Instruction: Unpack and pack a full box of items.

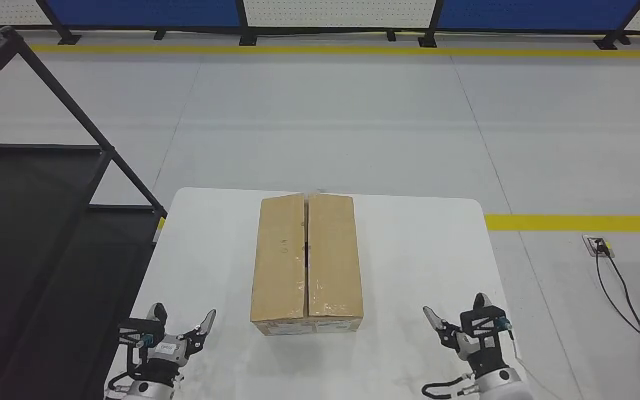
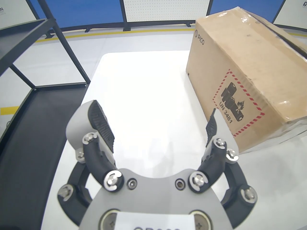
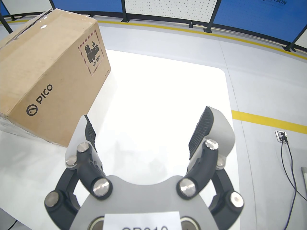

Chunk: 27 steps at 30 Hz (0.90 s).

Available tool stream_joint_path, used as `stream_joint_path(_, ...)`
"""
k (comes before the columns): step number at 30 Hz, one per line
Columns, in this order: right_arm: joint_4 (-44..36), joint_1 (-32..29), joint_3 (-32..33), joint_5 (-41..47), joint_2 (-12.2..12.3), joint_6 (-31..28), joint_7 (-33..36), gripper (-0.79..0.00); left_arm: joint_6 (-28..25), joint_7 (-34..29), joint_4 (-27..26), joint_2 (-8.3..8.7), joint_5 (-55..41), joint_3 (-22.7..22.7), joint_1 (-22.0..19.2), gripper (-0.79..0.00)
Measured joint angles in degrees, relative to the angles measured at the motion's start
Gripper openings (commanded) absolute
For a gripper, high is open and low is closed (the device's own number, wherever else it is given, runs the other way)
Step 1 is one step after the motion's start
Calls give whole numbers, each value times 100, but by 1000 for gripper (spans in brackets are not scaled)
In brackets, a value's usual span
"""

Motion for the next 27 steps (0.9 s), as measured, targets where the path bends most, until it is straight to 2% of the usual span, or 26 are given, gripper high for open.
stream_joint_path(4, 14, 35, 46, 97, -13, 112, -42, 0, 0, 0, 0, 0, 0, 0, 0, 0)
stream_joint_path(5, 33, 105, 63, 293, -36, 260, -76, 0, 5, -3, 2, -1, -6, 0, -4, -314)
stream_joint_path(6, 60, 175, 46, 462, -55, 357, -78, -40, 17, -23, 7, -6, -47, 11, -27, -511)
stream_joint_path(7, 92, 257, 8, 596, -74, 442, -62, -437, 30, -61, 17, -16, -124, 40, -73, -656)
stream_joint_path(8, 124, 363, -67, 683, -94, 522, -45, -634, 70, -130, 44, -31, -232, 94, -164, -785)
stream_joint_path(9, 141, 429, -129, 708, -107, 549, -47, -785, 122, -181, 66, -43, -276, 143, -242, -785)
stream_joint_path(15, 223, 560, -320, 647, -150, 652, -101, -785, 373, -464, 213, -134, -569, 604, -680, -785)
stream_joint_path(24, 286, 575, -304, 728, -162, 673, -86, -785, 258, -611, 266, -132, -559, 611, -731, -785)
stream_joint_path(27, 387, 679, -345, 897, -175, 432, -62, -785, 93, -847, 312, -127, -192, 784, -811, -785)
